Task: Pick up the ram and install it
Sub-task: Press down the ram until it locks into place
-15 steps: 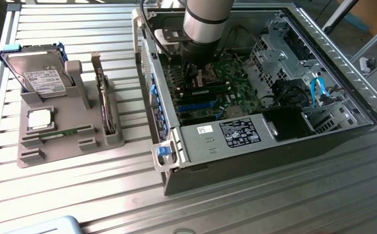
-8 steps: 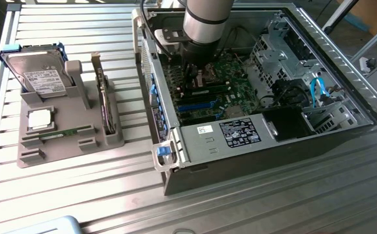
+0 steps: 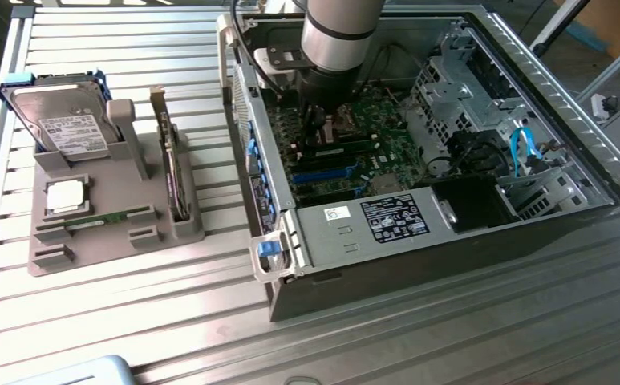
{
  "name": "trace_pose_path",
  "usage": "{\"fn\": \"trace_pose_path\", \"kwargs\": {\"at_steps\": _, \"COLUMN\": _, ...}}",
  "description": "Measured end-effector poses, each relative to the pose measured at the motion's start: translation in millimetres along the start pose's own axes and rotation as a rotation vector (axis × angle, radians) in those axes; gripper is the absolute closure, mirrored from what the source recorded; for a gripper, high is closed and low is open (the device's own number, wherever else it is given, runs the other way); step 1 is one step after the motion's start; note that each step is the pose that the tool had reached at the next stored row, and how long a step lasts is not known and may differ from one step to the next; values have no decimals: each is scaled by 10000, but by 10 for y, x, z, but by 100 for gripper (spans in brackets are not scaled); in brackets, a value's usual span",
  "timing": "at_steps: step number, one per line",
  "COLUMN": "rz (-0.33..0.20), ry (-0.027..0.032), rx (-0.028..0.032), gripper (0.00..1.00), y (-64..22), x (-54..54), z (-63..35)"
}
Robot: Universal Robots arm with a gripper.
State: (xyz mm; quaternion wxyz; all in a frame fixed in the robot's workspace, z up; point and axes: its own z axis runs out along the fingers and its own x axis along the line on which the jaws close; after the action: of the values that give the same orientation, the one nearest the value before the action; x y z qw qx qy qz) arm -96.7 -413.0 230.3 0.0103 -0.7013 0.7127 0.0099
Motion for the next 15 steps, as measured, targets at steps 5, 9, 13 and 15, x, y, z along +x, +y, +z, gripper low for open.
{"fn": "trace_pose_path", "kwargs": {"at_steps": 5, "rz": 0, "ry": 4, "rx": -3, "gripper": 89, "y": 0, "x": -4, "z": -161}}
{"fn": "trace_pose_path", "kwargs": {"at_steps": 9, "rz": 0, "ry": 5, "rx": -3, "gripper": 89, "y": 0, "x": -7, "z": -241}}
{"fn": "trace_pose_path", "kwargs": {"at_steps": 13, "rz": 0, "ry": 4, "rx": -3, "gripper": 89, "y": 0, "x": -9, "z": -336}}
{"fn": "trace_pose_path", "kwargs": {"at_steps": 15, "rz": 0, "ry": 5, "rx": -3, "gripper": 89, "y": 0, "x": -10, "z": -379}}
